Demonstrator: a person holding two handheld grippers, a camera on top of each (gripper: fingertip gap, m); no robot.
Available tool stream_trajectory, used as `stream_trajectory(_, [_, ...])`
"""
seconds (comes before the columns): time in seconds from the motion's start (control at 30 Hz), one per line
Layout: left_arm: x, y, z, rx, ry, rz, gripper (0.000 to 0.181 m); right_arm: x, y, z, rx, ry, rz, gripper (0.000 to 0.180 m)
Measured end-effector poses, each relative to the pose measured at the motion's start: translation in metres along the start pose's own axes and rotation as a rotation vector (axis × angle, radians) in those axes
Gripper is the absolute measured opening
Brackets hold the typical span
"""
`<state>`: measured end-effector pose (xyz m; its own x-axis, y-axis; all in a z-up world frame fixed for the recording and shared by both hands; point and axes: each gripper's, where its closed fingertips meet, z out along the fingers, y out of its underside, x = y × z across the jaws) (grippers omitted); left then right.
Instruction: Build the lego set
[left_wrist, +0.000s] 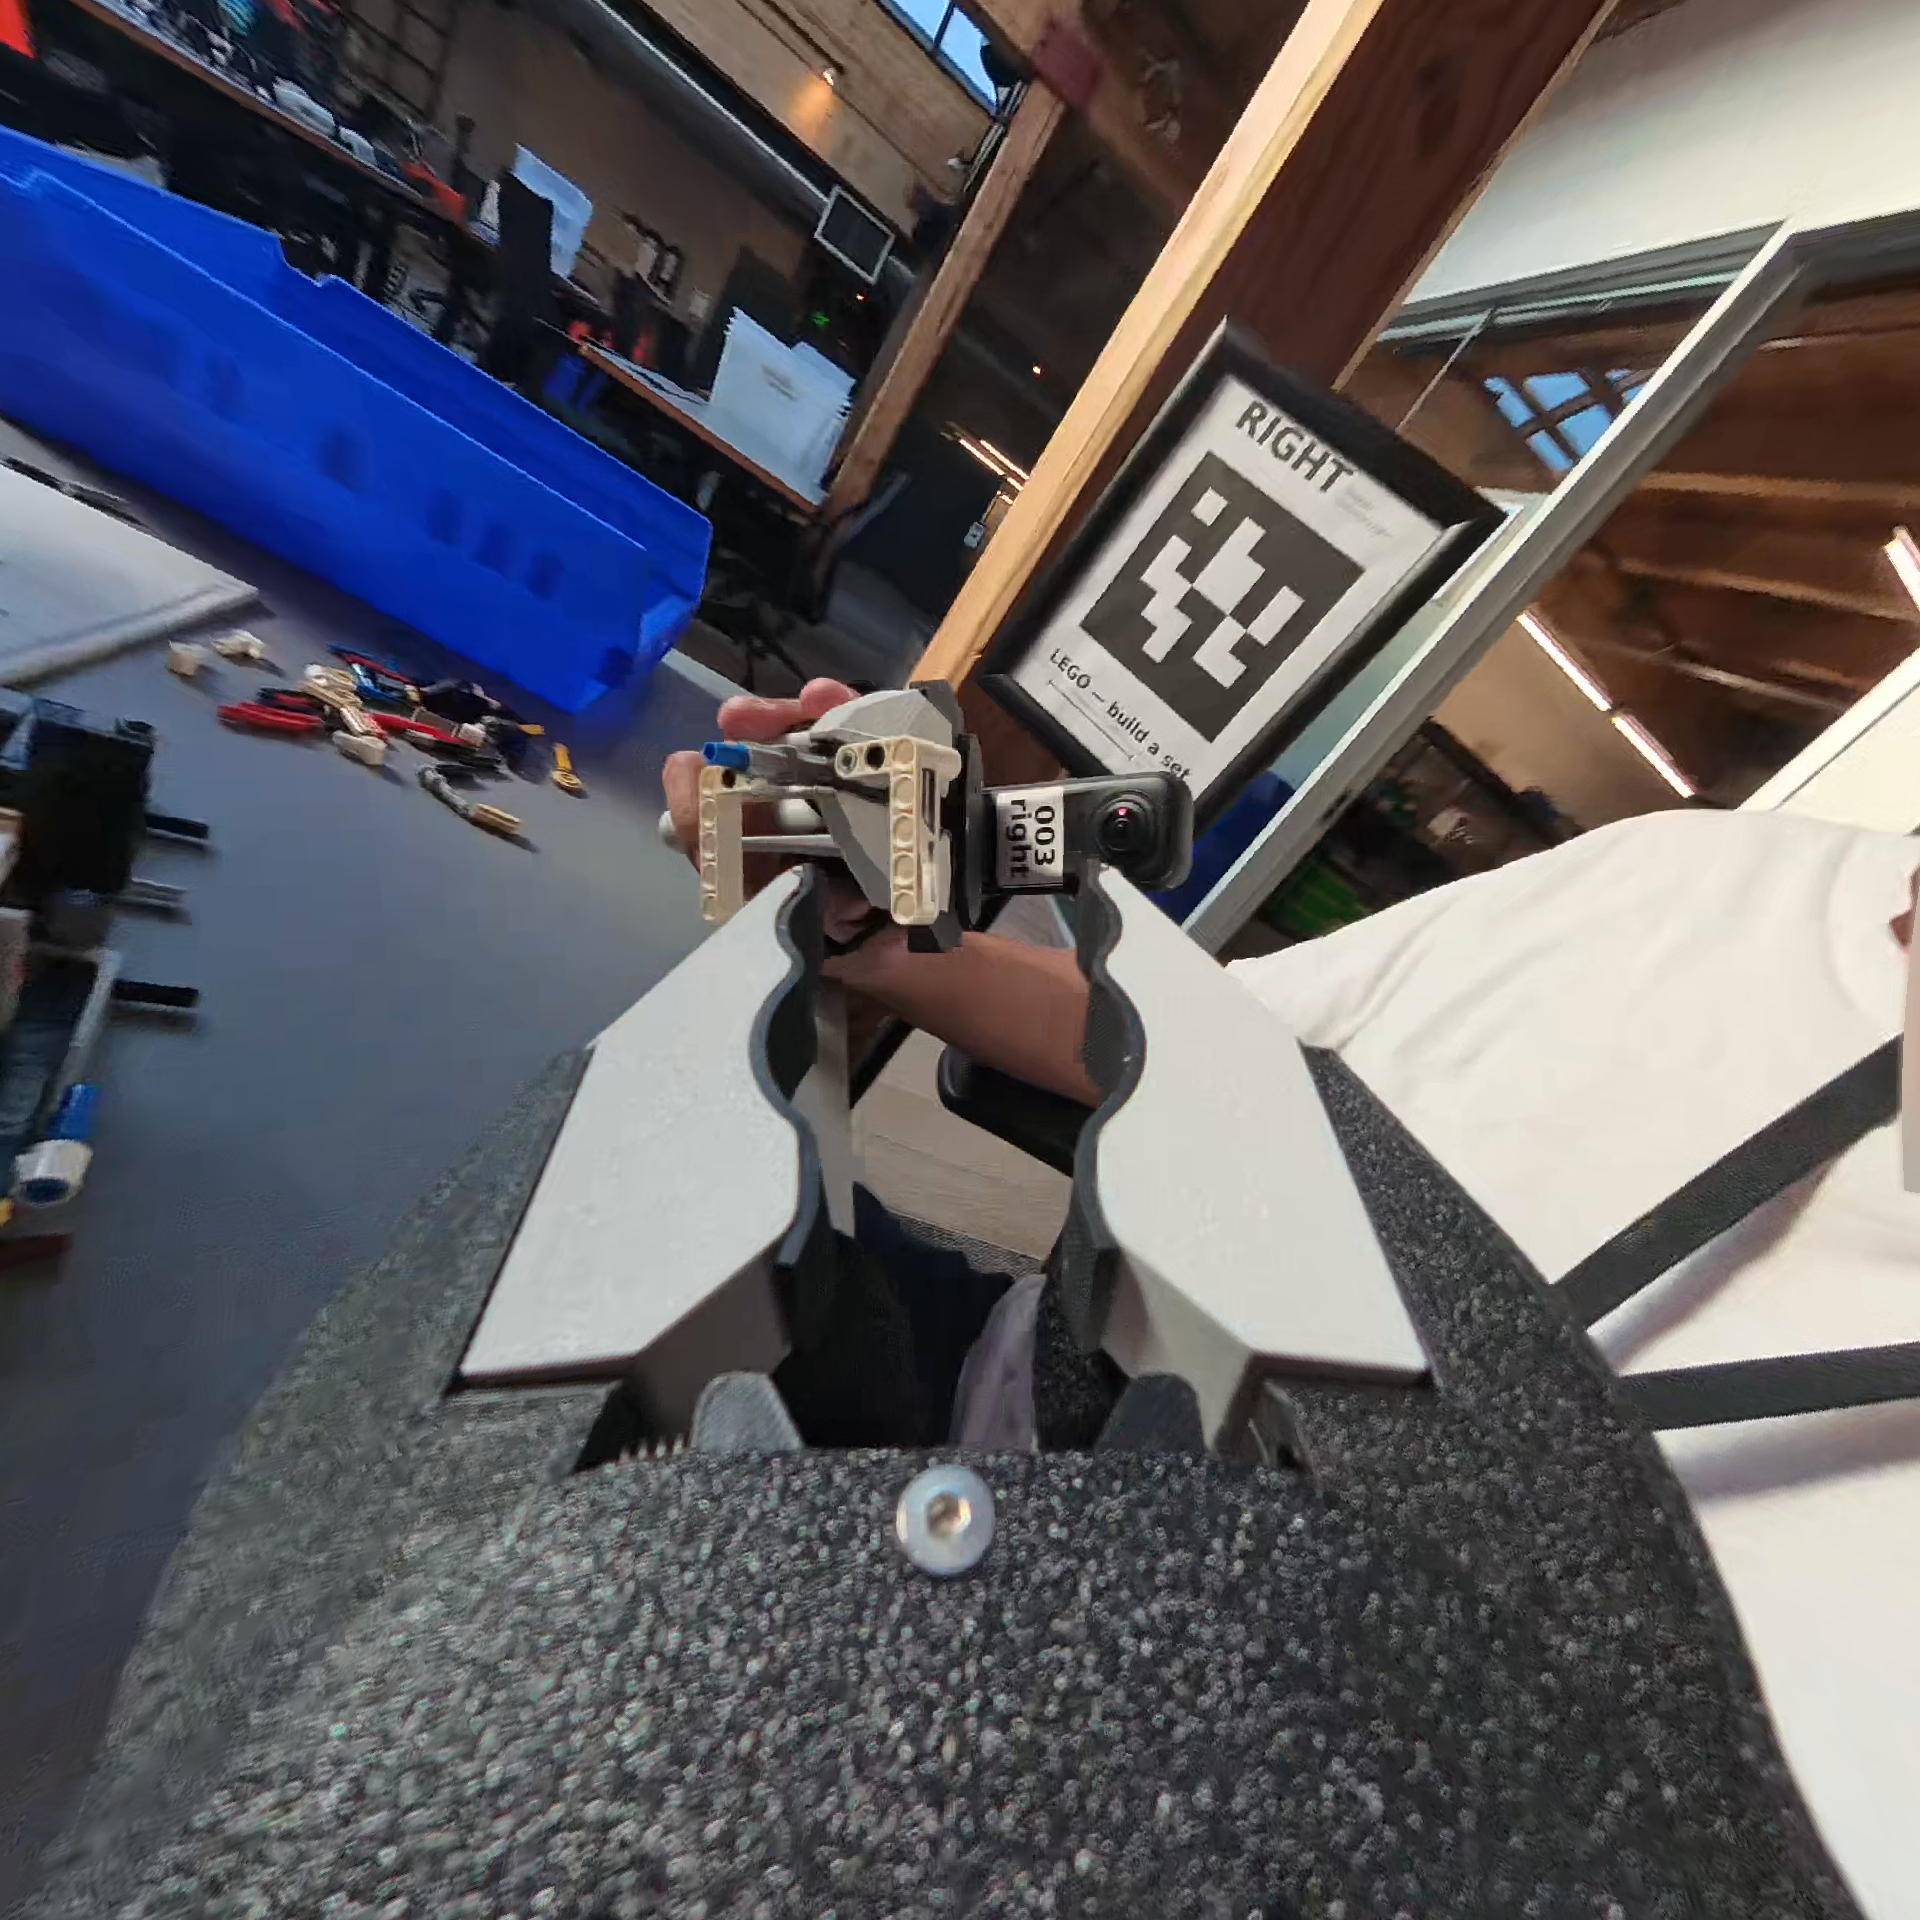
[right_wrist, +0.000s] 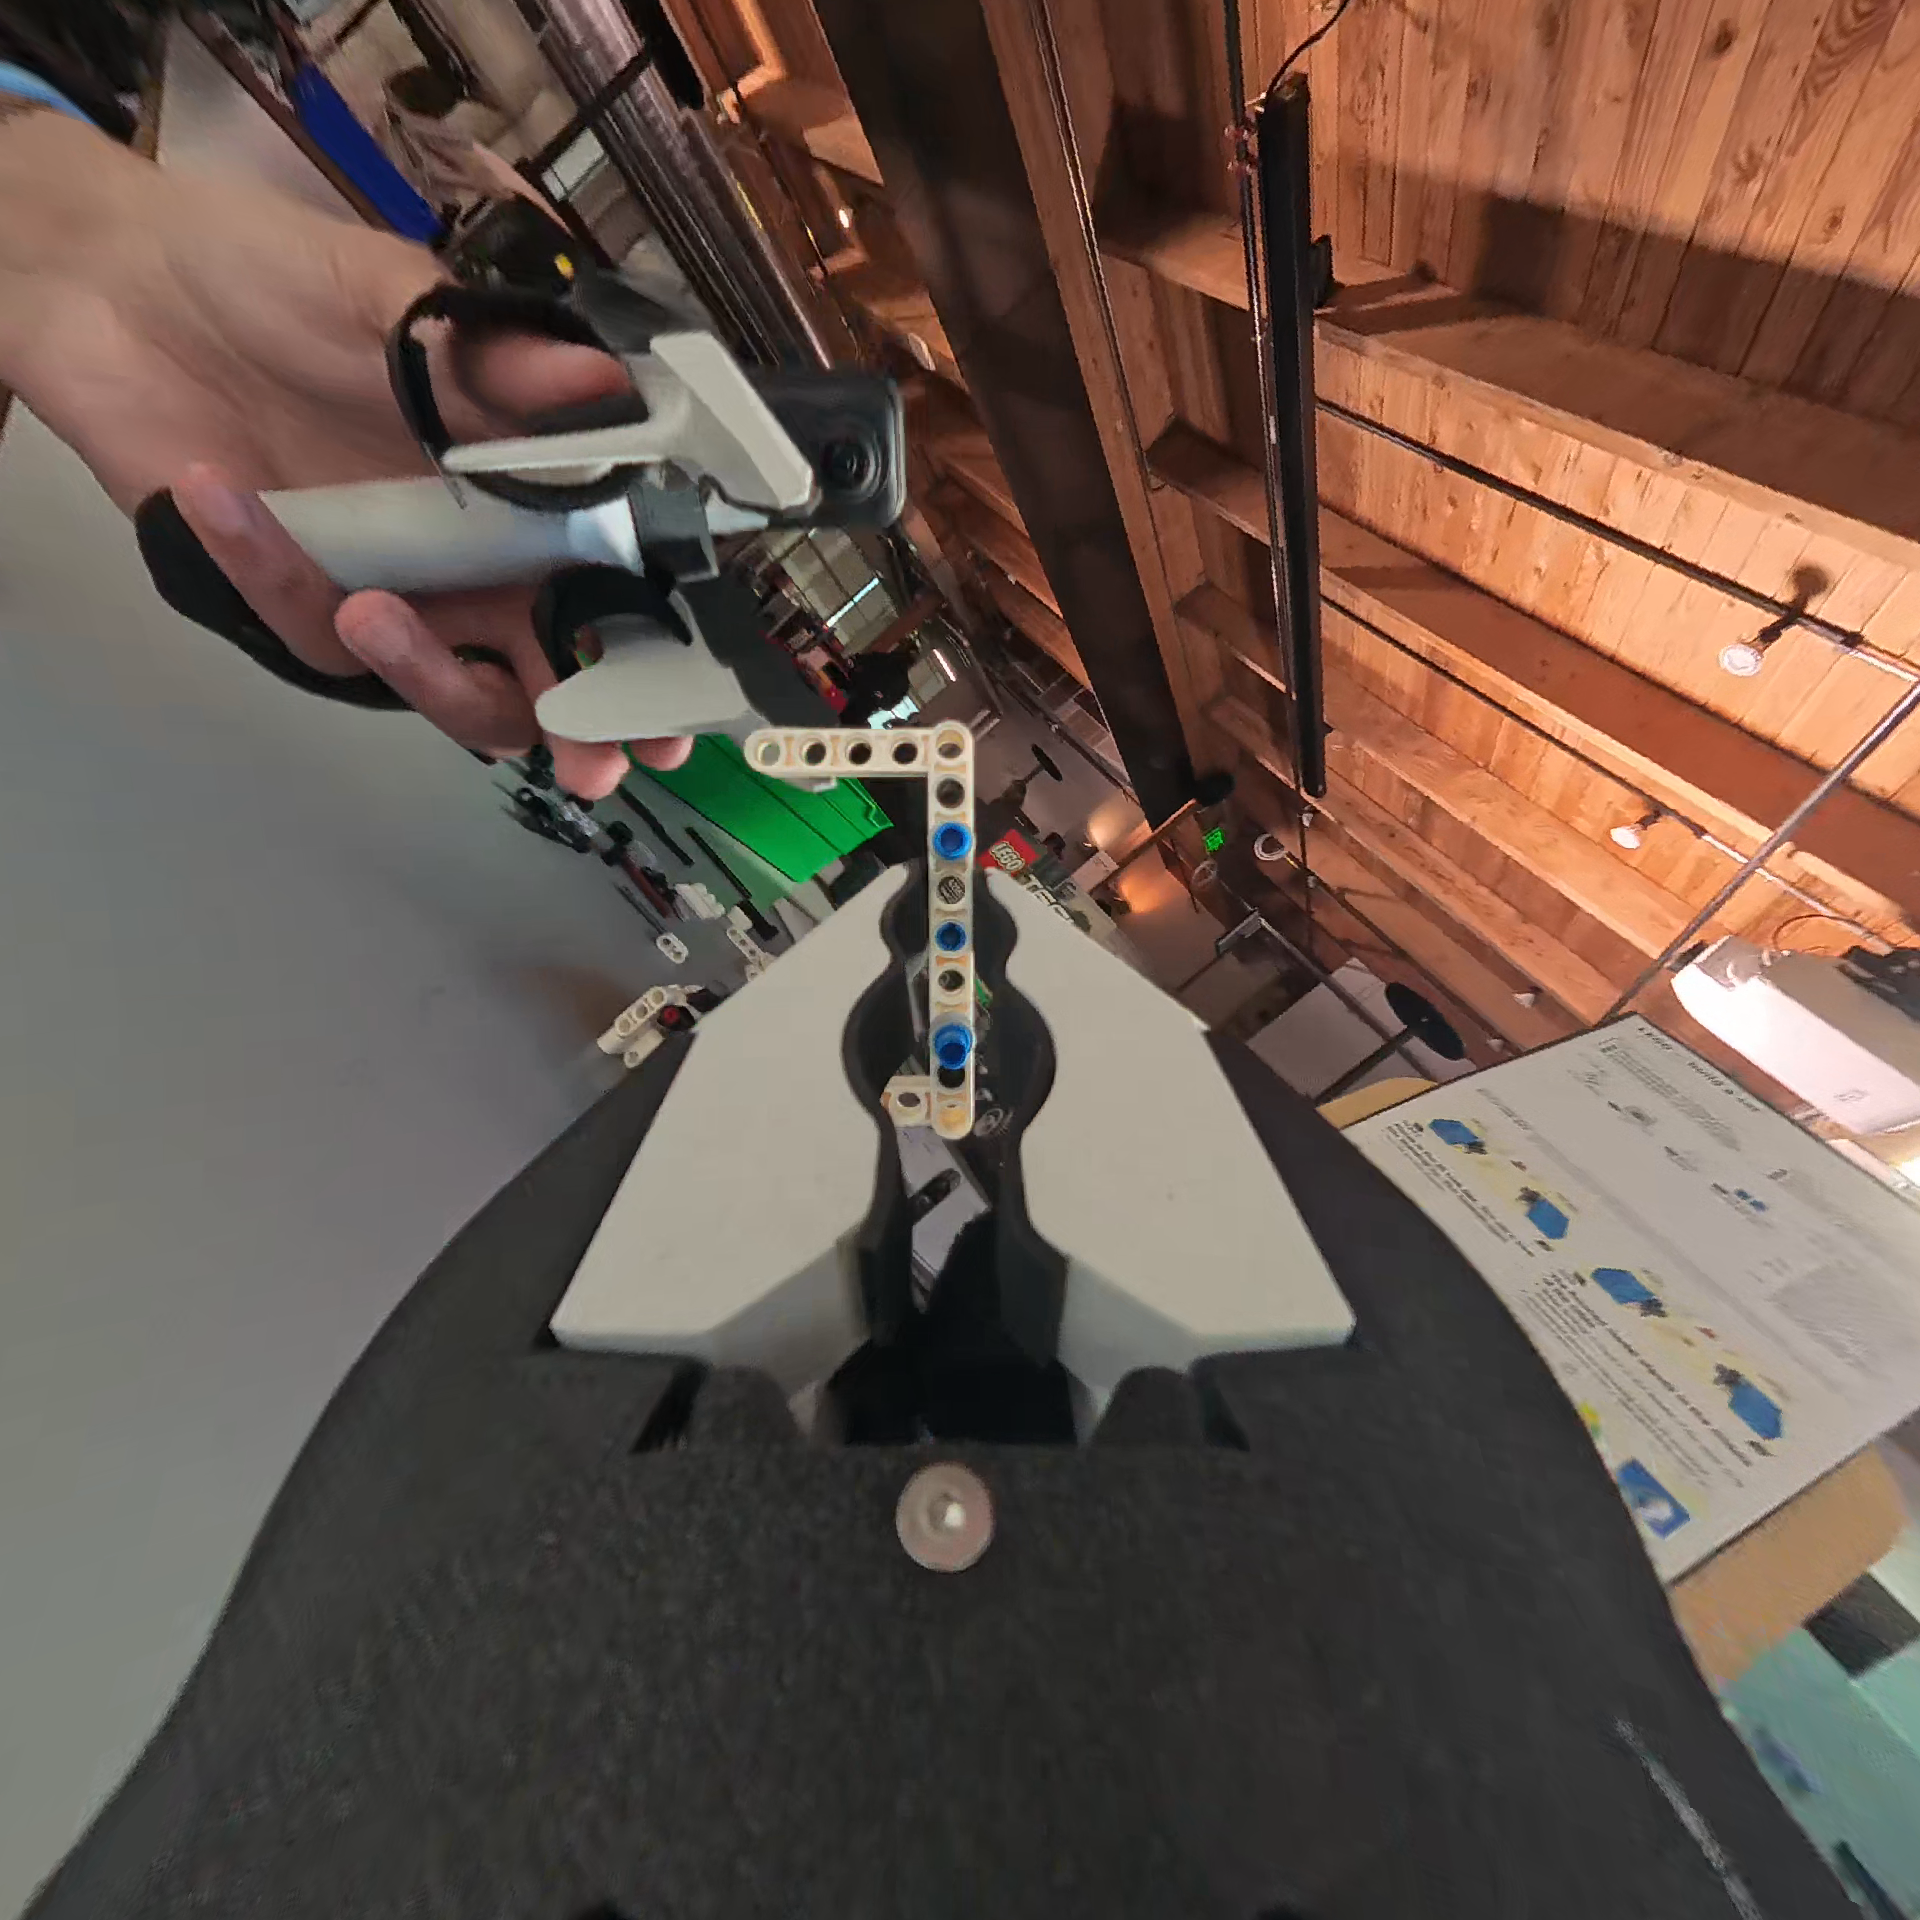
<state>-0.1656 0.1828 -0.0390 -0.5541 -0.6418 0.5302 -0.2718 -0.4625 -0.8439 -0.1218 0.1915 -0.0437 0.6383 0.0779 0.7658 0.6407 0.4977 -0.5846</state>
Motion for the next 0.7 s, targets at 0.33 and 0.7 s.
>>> stream_trajectory(0.33, [-0.009, 0.018, 0.013, -0.001, 0.156, -0.327, 0.040, -0.015, -0.006, 0.001, 0.043, -0.105, 0.068, 0.005])
stream_trajectory(0.7, [-0.010, 0.020, 0.016, 0.022, 0.183, -0.356, 0.024, -0.023, -0.006, 0.002, 0.036, -0.138, 0.058, 0.005])
